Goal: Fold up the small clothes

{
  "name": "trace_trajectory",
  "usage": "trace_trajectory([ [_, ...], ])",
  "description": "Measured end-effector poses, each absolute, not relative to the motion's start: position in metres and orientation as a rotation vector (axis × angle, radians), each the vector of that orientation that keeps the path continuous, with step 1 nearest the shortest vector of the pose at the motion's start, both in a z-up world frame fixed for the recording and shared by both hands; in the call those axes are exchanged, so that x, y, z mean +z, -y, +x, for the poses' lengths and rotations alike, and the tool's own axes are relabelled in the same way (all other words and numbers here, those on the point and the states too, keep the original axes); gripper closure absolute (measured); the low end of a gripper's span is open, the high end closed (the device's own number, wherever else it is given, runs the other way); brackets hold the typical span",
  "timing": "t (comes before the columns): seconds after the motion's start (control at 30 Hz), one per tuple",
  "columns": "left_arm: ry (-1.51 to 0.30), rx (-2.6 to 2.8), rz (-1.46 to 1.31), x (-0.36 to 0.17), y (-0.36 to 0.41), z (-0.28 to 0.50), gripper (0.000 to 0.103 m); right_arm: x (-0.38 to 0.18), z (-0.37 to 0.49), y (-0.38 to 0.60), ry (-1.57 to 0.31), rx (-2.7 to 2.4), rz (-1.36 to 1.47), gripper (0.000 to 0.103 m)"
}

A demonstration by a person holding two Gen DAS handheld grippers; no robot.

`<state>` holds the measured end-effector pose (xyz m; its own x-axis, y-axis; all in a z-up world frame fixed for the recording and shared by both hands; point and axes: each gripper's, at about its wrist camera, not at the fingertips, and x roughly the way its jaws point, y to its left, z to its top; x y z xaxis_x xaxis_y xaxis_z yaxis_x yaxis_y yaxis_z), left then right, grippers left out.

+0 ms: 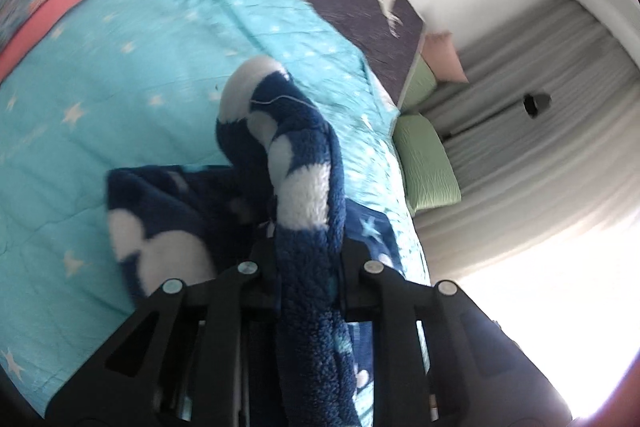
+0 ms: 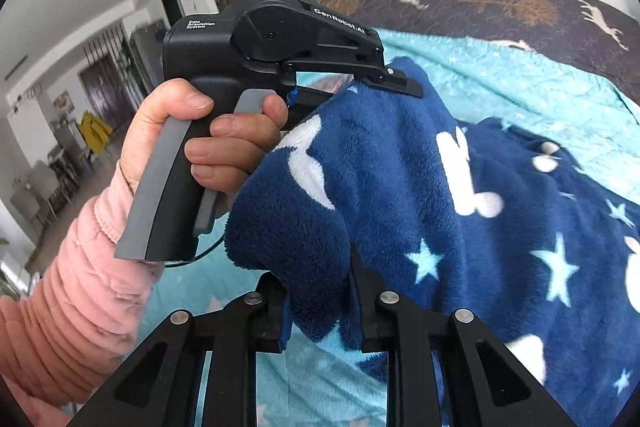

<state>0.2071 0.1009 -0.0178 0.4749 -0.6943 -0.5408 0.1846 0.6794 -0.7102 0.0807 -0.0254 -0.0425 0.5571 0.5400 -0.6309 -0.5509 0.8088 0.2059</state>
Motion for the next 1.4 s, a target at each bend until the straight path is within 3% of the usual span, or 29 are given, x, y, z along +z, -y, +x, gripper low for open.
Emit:
trace_trajectory([
  [0.37, -0.919, -0.655, -0.219, 0.029, 0.048, 0.198, 0.083, -0.021, 0.043, 0.127, -0.605, 0.485, 0.161, 0.091],
  [0.67, -0.971, -0.67, -0.101, 0.004, 0.12, 0.208, 0.083, -0.027, 0.019, 0.218, -0.629, 0.364, 0.351, 0.089],
  [0.83, -0.962, -0.617, -0.17, 0.013, 0.084, 0.202, 0.082, -0.037, 0.019, 0.216, -0.682, 0.372, 0.283, 0.087],
  [1.0, -0.839, -0.502, -0.262, 0.028, -0.01, 0.169, 0.079, -0.04, 0.027, 0.197, -0.694, 0.43, 0.222, 0.081],
  [1.1, -0.804, -0.351, -0.328, 0.013, -0.077, 0.151, 0.074, -0.042, 0.03, 0.177, -0.694, 0.496, 0.164, 0.073],
  [1.23, -0.858, -0.206, -0.458, -0.031, -0.153, 0.137, 0.068, -0.038, 0.03, 0.134, -0.693, 0.579, 0.028, 0.049],
  [1.4, -0.995, -0.191, -0.553, -0.093, -0.195, 0.129, 0.056, -0.043, 0.026, 0.063, -0.701, 0.687, -0.207, 0.035],
])
